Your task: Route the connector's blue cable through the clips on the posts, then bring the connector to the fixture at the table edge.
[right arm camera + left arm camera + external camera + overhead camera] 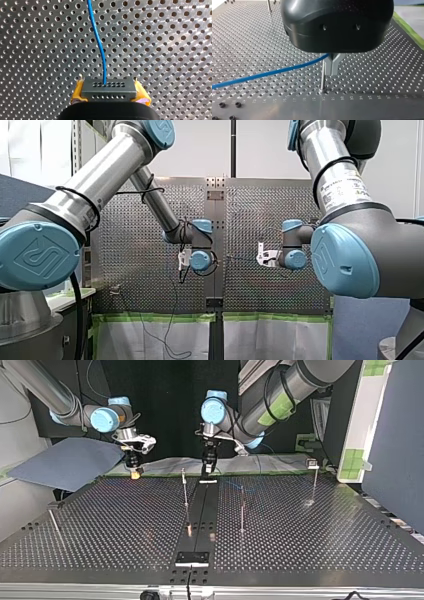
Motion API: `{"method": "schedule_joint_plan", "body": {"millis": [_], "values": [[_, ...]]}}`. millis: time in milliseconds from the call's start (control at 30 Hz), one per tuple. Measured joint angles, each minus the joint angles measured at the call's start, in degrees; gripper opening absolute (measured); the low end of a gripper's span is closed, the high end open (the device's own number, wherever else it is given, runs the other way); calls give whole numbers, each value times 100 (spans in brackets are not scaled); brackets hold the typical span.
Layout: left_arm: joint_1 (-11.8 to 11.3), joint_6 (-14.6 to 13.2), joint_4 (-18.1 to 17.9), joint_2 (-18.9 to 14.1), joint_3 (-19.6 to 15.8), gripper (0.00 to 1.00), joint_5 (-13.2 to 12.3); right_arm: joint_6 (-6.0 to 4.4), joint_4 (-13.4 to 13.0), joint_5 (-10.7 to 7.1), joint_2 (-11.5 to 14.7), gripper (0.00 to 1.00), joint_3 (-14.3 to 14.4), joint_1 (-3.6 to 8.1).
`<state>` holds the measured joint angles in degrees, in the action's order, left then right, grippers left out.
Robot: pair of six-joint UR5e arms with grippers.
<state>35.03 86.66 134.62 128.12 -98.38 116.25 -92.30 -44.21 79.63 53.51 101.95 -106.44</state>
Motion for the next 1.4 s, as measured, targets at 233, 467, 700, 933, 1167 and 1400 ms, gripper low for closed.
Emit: {"method": "schedule_joint_plan", "body": {"millis": [233,467,700,933,1167,1400], "values": [[-26,0,27,71,87,0,31,-4,21,0,-8,0,-28,19],[-36,17,164,314,296,0,55,-8,18,4,-10,0,-37,22],[-54,26,232,346,427,0,45,-9,7,-2,-24,0,-58,24],[-86,26,248,347,451,0,47,-12,0,1,-33,0,-77,30],[-116,26,259,348,518,0,51,-25,3,3,-120,0,-125,38],[-173,27,271,349,600,0,44,-34,26,7,-187,0,-230,47]]}}
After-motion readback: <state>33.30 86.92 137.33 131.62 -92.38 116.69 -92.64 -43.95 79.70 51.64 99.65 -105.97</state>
